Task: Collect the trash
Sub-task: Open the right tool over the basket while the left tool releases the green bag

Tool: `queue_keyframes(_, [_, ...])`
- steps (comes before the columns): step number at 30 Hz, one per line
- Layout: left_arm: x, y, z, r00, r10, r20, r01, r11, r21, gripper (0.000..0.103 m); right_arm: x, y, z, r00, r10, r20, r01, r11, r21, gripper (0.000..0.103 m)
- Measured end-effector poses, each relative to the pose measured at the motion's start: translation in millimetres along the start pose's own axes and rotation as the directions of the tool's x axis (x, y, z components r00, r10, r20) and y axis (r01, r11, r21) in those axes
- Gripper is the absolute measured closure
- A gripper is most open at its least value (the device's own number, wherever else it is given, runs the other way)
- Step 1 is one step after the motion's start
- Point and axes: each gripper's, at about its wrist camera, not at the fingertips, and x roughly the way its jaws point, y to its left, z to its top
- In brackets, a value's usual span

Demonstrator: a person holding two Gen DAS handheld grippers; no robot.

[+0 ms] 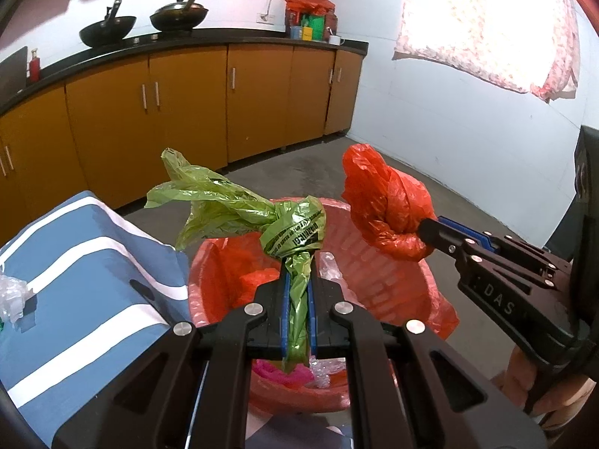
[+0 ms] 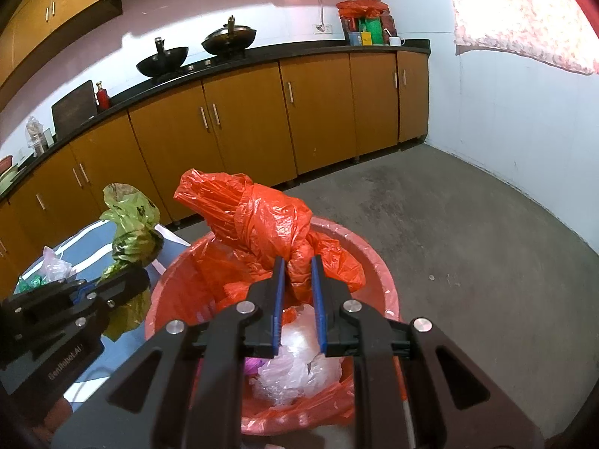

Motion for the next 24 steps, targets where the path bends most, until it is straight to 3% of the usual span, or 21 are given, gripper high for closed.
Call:
queue_keyframes(14, [17,-10,-1,0.999,-0.019,-0.027,0.020,1.000,0.009,0.095,6,-3,2,1.000,0.026,-0.007,-0.026,0.999,0.019,0.084])
queue_keyframes(19, [19,-7,-5,0.999,-0.010,-0.040,0.010,1.000,0.002,0.079,7,-2,1,1.000,0.027,-0.010,-0.027,1.000,0.009,0.079])
queue_keyframes(24, [16,1,-7,0.999,0.007,-0.037,-0.008,1.000,-0.016,0.075,8,-2,-1,1.000,0.016,-0.018,-0.016,1.000,0.004,0.078])
